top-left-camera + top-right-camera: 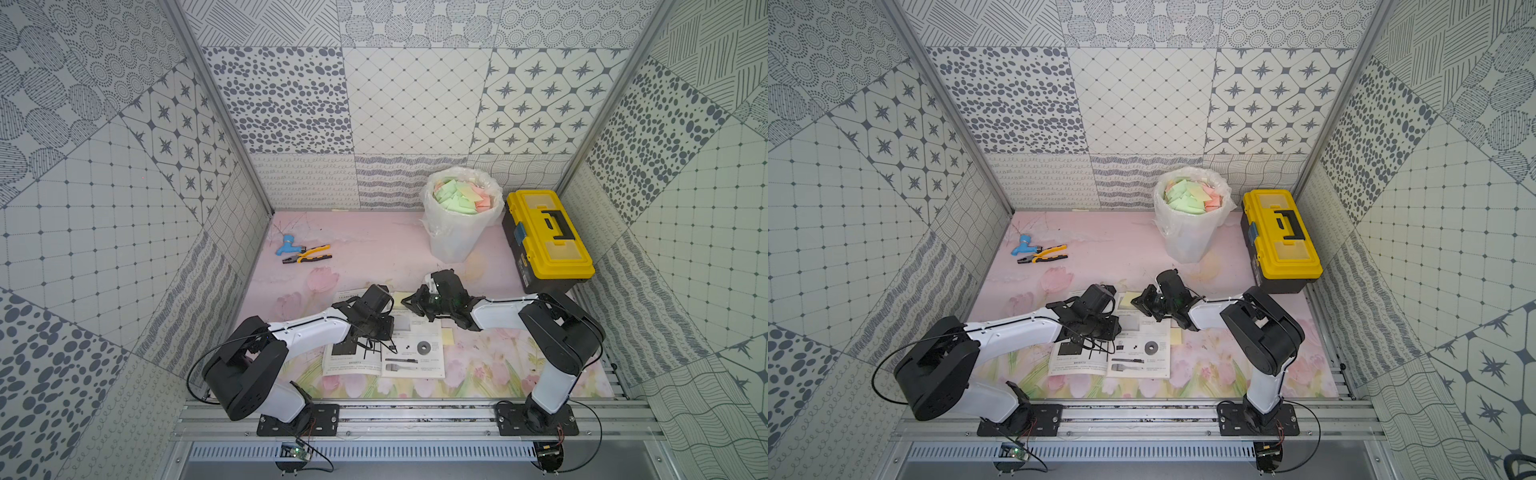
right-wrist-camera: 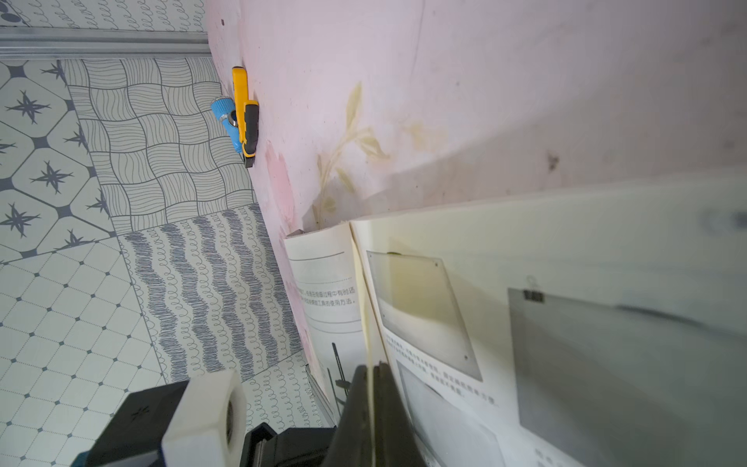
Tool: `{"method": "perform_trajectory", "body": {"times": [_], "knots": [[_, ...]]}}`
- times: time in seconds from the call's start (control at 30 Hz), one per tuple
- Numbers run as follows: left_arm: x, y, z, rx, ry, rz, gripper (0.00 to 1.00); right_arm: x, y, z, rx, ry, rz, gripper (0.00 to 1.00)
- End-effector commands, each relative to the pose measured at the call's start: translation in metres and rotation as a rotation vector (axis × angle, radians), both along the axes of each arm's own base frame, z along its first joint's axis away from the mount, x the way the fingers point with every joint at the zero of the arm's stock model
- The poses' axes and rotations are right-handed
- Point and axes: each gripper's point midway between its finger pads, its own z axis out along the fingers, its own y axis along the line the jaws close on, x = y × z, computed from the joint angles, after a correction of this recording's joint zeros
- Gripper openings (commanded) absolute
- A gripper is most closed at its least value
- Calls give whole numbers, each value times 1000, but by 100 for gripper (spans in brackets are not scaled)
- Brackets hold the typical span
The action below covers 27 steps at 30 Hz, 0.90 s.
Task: Peel off the used sticky note
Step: Tear off the note from the book, then place the note in the trash bin.
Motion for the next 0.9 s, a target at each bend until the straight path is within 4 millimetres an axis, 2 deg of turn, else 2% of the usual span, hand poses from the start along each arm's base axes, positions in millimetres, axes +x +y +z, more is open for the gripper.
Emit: {"method": "perform_trajectory", "body": {"times": [0.0, 0.2, 0.37, 0.7, 0.87], "knots": [[-34, 35, -24, 162, 150, 20, 24, 14, 2, 35, 54, -96, -21, 0], [-27, 29, -19, 144, 136, 18, 29, 19, -11, 70, 57, -161, -25, 0], [-18, 18, -10, 100, 103, 12, 33, 22, -29, 110, 59, -232, -32, 0], [-3, -4, 4, 14, 68, -12, 40, 29, -65, 217, 19, -451, -25, 0], [-1, -8, 5, -6, 69, -18, 41, 46, -101, 276, -5, -570, -92, 0]]}}
